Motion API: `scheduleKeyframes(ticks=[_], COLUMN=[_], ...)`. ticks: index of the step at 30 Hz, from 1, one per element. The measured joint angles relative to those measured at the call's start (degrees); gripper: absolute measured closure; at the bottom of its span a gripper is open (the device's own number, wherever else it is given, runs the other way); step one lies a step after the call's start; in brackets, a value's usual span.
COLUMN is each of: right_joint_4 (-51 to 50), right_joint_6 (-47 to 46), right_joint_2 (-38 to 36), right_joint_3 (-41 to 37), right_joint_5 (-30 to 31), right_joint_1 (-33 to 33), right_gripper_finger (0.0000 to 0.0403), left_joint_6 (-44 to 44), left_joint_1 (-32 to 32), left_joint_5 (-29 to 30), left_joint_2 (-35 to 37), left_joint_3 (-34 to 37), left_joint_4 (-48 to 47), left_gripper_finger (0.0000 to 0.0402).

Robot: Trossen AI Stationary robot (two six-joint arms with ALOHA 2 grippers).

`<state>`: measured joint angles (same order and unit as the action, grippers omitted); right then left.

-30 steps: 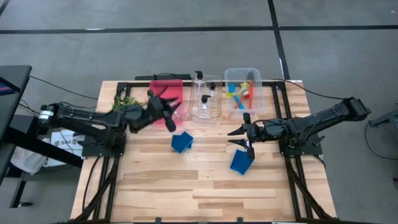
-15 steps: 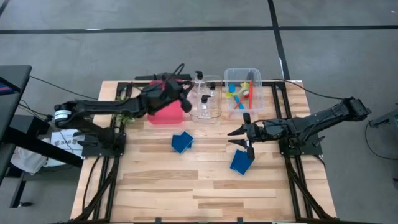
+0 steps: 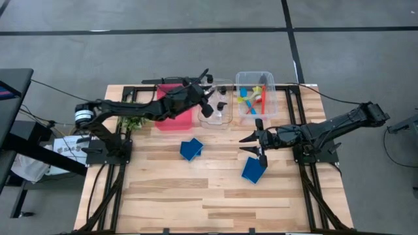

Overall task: Pick & Place Kitchen Sink Supplies
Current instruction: Put the soap dispenser into the transparent bin, then put the blue sponge wipe into the red transparent bin

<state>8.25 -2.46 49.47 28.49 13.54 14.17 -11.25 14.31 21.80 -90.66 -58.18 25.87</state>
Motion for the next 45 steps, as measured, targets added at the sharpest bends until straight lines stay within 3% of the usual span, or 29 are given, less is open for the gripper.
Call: scheduleKeyframes(ticks=[13, 20, 36, 45], right_joint_4=[-0.1, -0.1, -0.1, -1.5], right_joint_6=[0.0, 0.0, -0.1, 0.7], right_joint_2=[0.0, 0.0, 0.0, 0.0], right_joint_3=[0.0, 0.0, 0.0, 0.0], right_joint_5=[0.0, 0.0, 0.0, 0.0], right_joint_1=[0.0, 0.0, 0.0, 0.0], right_gripper_finger=[0.0286, 0.0286, 0.0286, 0.0286], left_joint_6=[4.7, 4.7, 4.9, 3.6], left_joint_1=[0.0, 0.1, 0.2, -1.5], left_joint_5=[-4.1, -4.1, -4.3, -9.2], left_joint_2=[-1.0, -1.3, -1.3, 0.0], left_joint_3=[-0.1, -0.1, -0.1, 0.9], left_joint_4=[0.3, 0.5, 1.1, -3.0], left_gripper_finger=[0.0304, 0.0275, 0.0303, 0.0303])
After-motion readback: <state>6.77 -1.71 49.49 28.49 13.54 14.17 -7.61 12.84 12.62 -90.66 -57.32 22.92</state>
